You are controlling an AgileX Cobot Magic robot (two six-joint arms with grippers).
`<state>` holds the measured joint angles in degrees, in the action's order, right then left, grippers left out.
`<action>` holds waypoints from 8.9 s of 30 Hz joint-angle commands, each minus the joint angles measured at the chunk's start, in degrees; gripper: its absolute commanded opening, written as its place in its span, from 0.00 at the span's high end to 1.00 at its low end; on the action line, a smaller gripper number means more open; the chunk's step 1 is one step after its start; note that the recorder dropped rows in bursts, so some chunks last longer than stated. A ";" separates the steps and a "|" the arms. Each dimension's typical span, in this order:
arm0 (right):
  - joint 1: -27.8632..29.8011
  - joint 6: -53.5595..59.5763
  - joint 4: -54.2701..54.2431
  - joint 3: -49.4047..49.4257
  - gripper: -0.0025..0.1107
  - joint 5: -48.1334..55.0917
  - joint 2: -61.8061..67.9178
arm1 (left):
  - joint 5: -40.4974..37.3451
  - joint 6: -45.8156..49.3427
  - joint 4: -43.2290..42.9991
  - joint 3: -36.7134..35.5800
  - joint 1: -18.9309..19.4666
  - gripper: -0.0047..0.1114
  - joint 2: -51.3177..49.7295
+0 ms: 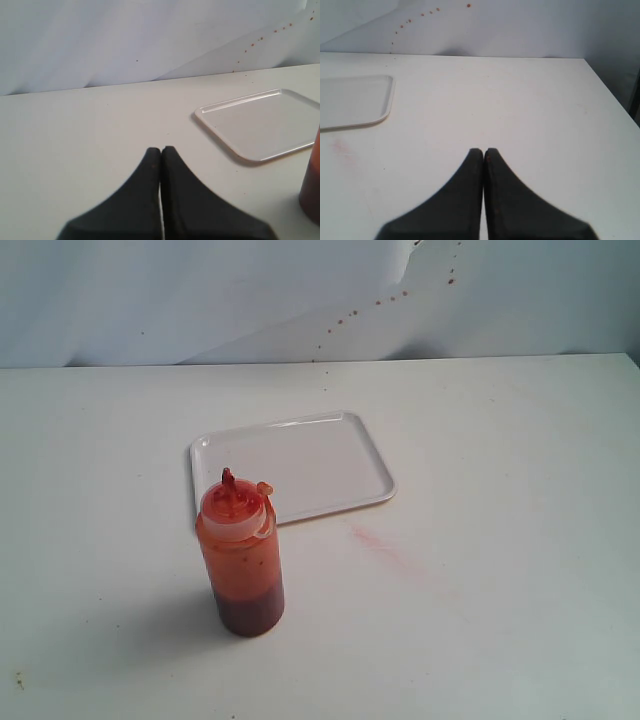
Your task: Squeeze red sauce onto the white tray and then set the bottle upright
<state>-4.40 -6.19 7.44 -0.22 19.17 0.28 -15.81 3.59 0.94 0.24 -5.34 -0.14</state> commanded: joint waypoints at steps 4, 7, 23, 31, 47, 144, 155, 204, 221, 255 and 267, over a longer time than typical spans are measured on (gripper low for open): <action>0.39 -0.18 -0.07 0.22 0.98 0.00 -0.28 | 1.25 -0.19 1.65 -0.24 0.10 0.96 0.14; 0.39 -0.18 -0.07 0.22 0.98 0.00 -0.28 | 6.93 -0.66 2.02 -0.24 0.10 0.96 0.14; 0.39 -0.18 -0.07 0.22 0.98 0.00 -0.28 | 34.35 -5.36 3.21 -0.24 0.10 0.96 0.14; 0.39 -0.18 -0.07 0.22 0.98 0.00 -0.28 | 51.47 -3.04 7.24 -0.24 0.10 0.96 -0.37; 0.39 -0.18 -0.07 0.22 0.98 0.00 -0.28 | 65.83 -2.38 -3.02 6.07 0.10 0.96 -43.35; 0.39 -0.18 -0.07 0.22 0.98 0.00 -0.28 | 80.83 5.18 -49.30 9.40 0.10 0.39 -109.11; 0.39 -0.18 -0.07 0.22 0.98 0.00 -0.28 | 83.46 1.81 -49.29 9.40 0.10 0.23 -109.11; 0.39 -0.18 -0.07 0.22 0.98 0.00 -0.28 | 84.51 4.61 -63.31 9.40 0.10 0.06 -109.11; 0.39 -0.18 -0.07 0.22 0.98 0.00 -0.28 | 85.32 5.46 -62.47 9.40 0.10 0.06 -109.11; 0.39 -0.18 -0.07 0.22 0.98 0.00 -0.28 | 76.86 -13.78 -68.86 27.95 0.10 0.06 -116.72; 0.39 -0.18 -0.07 0.22 0.98 0.00 -0.28 | 76.86 -20.16 -75.15 35.42 0.10 0.06 -117.46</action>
<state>-4.40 -6.19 7.44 -0.22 19.17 0.28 60.40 -15.64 -73.86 35.25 -5.34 -117.76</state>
